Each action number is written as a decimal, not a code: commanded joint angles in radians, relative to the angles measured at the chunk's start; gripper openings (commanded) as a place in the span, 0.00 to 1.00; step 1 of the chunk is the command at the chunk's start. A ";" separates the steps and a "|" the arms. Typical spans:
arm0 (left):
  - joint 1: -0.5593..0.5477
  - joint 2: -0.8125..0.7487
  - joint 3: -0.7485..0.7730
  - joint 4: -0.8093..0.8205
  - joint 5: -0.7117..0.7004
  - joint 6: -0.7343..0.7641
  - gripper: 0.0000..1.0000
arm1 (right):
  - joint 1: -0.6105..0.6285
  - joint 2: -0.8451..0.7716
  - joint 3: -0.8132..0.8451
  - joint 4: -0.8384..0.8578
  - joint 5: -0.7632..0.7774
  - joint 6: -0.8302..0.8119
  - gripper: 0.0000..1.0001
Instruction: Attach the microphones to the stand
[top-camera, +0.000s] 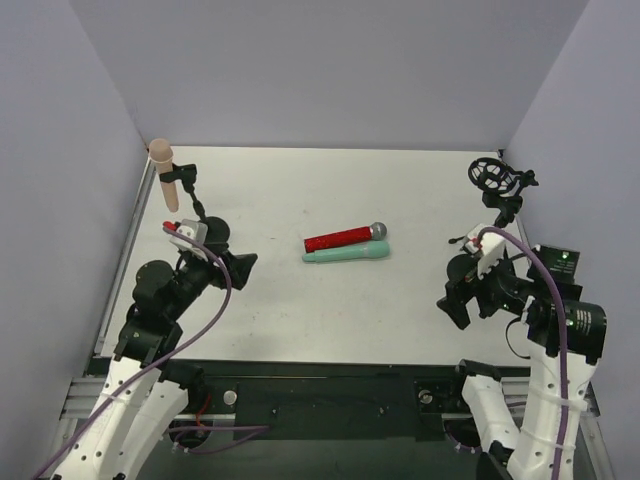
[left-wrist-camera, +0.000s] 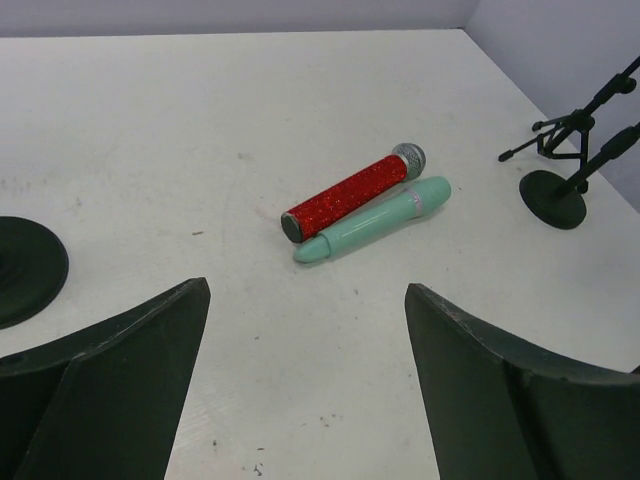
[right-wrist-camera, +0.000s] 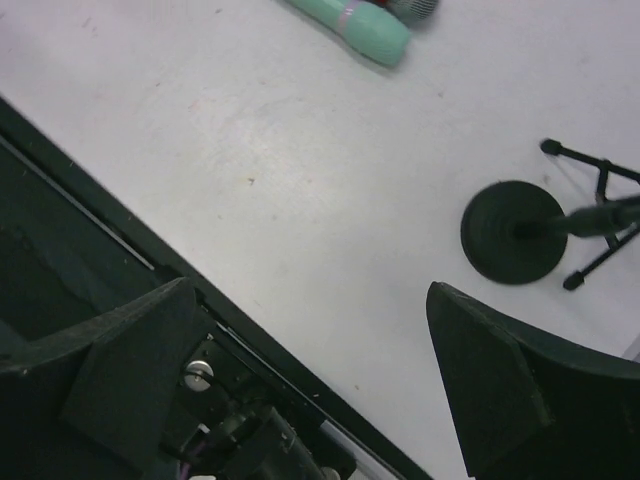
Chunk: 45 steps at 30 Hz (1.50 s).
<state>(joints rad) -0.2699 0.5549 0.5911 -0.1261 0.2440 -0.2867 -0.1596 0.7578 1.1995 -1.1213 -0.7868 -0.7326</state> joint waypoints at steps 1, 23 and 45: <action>-0.066 -0.058 -0.016 -0.059 -0.063 0.055 0.91 | -0.150 -0.031 0.022 0.088 0.079 0.267 0.93; -0.137 -0.145 -0.039 -0.040 -0.117 0.093 0.87 | -0.288 0.195 -0.224 0.936 0.337 0.610 0.85; -0.132 -0.073 -0.036 -0.043 -0.127 0.104 0.84 | -0.268 0.241 -0.422 1.241 0.130 0.509 0.35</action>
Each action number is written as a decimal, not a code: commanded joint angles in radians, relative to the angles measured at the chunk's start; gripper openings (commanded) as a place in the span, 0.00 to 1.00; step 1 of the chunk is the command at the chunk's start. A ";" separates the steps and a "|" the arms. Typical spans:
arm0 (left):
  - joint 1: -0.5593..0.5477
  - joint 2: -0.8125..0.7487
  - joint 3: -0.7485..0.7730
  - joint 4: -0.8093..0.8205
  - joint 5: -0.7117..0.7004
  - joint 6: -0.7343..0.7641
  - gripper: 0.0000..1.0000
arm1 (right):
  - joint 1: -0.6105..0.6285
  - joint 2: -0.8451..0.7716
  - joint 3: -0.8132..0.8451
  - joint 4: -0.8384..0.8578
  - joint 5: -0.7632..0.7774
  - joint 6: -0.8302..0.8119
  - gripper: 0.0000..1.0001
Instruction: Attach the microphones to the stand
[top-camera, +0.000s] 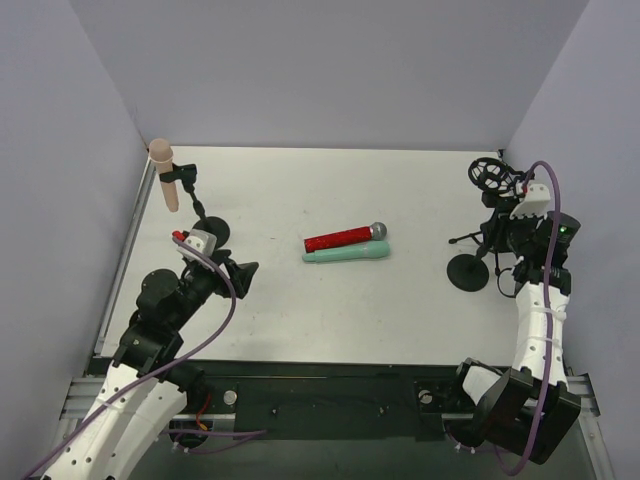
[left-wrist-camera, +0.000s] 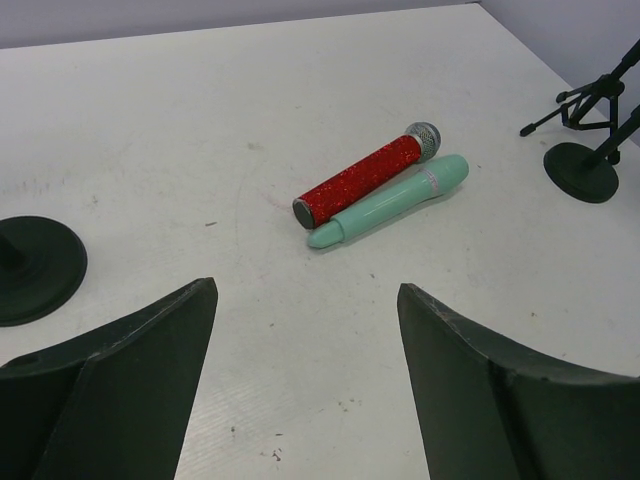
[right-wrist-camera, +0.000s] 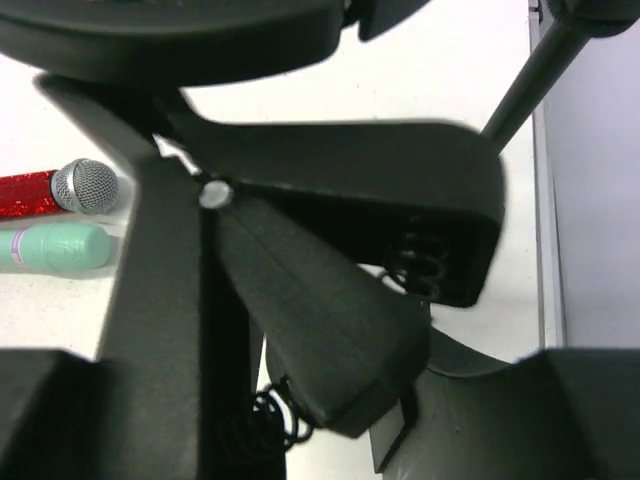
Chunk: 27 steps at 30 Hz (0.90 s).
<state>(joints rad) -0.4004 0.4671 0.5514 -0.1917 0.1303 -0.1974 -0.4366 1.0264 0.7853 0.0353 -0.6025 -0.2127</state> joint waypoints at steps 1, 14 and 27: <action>-0.002 0.018 0.004 0.023 -0.012 0.016 0.83 | 0.007 -0.029 -0.009 0.083 -0.052 -0.013 0.30; 0.014 0.025 0.007 0.020 0.000 0.024 0.83 | 0.019 -0.054 0.087 -0.197 -0.226 -0.141 0.00; 0.026 0.038 -0.001 0.044 0.055 0.015 0.83 | 0.327 -0.052 0.317 -0.810 -0.405 -0.498 0.00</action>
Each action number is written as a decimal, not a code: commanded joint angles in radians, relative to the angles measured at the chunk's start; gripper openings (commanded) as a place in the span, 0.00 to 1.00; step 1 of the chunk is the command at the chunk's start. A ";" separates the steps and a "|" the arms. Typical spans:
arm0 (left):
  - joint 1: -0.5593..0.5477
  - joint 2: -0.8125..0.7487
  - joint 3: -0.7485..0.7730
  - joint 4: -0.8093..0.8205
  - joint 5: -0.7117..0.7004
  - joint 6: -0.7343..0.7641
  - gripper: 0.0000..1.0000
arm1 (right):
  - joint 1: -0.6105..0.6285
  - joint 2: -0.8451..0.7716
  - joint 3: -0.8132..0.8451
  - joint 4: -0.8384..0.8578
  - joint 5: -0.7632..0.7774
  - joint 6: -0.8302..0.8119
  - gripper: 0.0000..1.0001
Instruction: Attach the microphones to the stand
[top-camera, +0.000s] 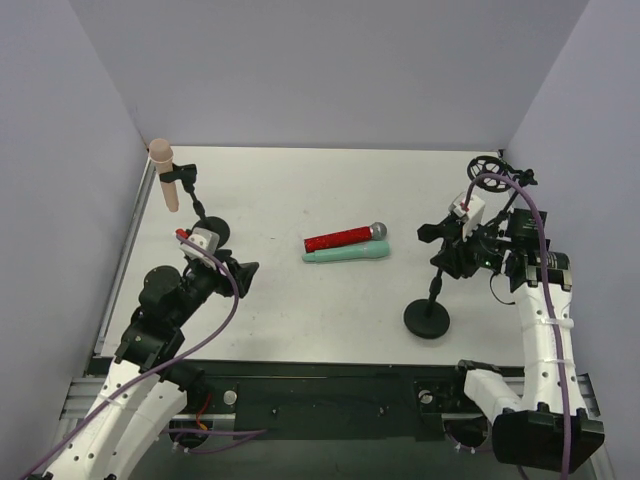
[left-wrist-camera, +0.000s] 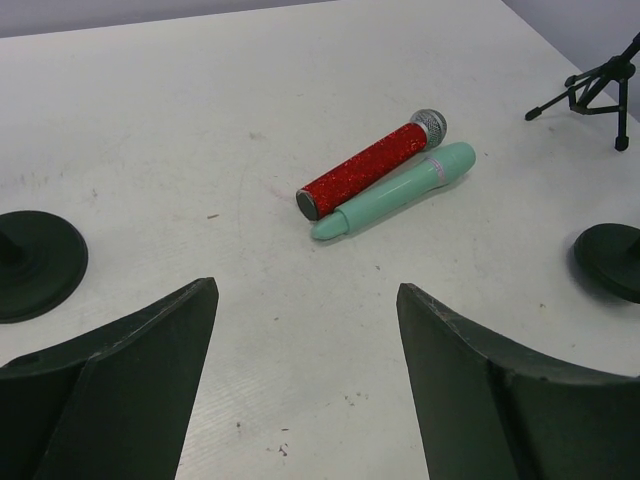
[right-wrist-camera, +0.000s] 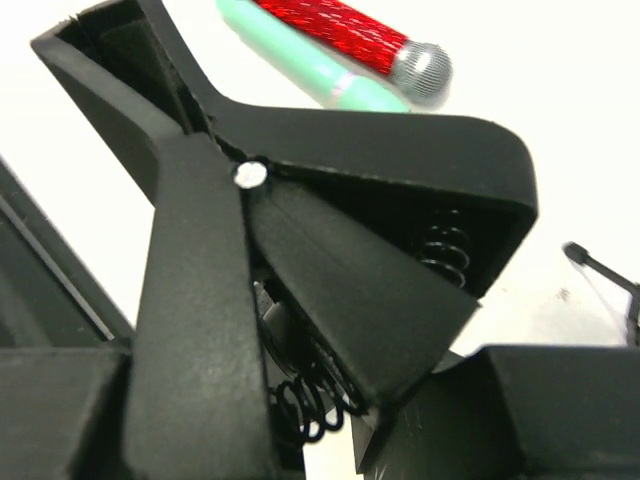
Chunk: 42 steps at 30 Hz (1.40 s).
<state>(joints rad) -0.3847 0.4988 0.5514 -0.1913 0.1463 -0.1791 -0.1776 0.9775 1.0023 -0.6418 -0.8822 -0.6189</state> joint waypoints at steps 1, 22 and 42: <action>0.012 0.010 -0.001 0.047 0.053 -0.003 0.83 | 0.105 0.004 0.108 -0.134 -0.126 -0.090 0.00; 0.086 0.076 0.004 0.070 0.148 -0.022 0.84 | 0.625 0.404 0.479 -0.153 0.074 -0.143 0.00; 0.089 0.083 0.001 0.078 0.162 -0.017 0.84 | 0.609 0.391 0.228 0.099 0.037 -0.067 0.23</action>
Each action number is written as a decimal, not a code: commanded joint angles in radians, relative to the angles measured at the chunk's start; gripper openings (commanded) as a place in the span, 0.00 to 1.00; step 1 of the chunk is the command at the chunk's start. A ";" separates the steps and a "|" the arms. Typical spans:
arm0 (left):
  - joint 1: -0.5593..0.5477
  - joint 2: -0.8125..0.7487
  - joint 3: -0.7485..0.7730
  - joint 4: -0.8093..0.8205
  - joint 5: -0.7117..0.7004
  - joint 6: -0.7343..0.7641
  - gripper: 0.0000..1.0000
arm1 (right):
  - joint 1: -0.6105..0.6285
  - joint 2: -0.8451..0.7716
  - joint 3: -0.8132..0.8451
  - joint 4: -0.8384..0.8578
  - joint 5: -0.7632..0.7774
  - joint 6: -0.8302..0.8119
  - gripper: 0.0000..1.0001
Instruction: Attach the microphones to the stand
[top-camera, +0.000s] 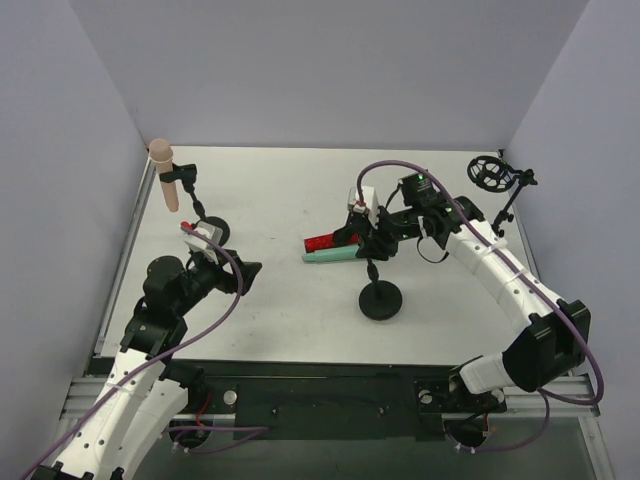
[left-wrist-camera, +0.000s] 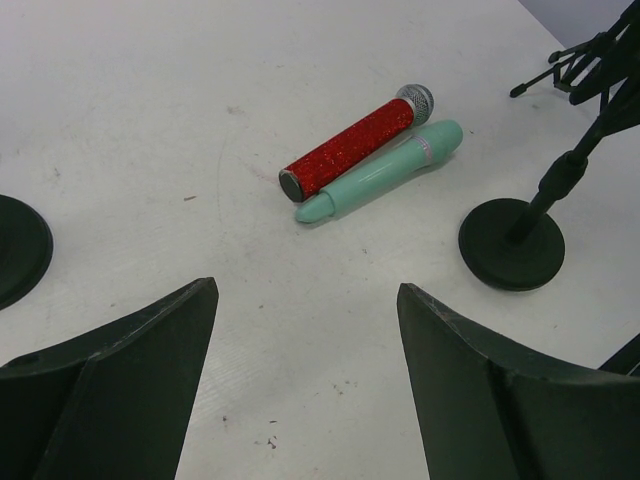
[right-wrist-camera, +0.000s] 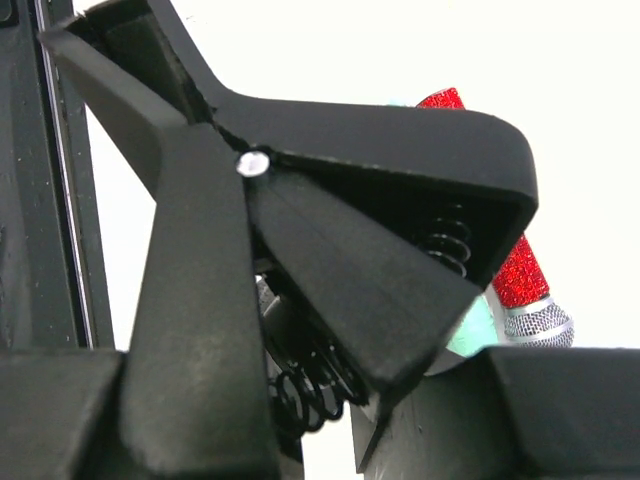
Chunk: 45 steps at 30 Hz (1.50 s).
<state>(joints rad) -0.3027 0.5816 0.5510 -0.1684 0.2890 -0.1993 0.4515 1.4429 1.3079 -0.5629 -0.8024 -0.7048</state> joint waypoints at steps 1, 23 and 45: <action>0.007 -0.002 0.001 0.052 0.019 0.003 0.84 | -0.027 -0.081 -0.090 0.043 -0.050 0.025 0.26; -0.041 0.118 -0.020 0.250 0.274 -0.109 0.83 | -0.197 -0.315 -0.279 -0.218 -0.190 -0.235 0.83; -0.297 0.976 0.646 -0.304 0.010 0.185 0.84 | -0.438 -0.171 -0.081 -1.008 -0.273 -0.814 0.85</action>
<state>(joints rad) -0.5751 1.4307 1.0264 -0.3374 0.3470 -0.0635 0.0341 1.2125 1.1580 -1.2625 -1.0203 -1.4315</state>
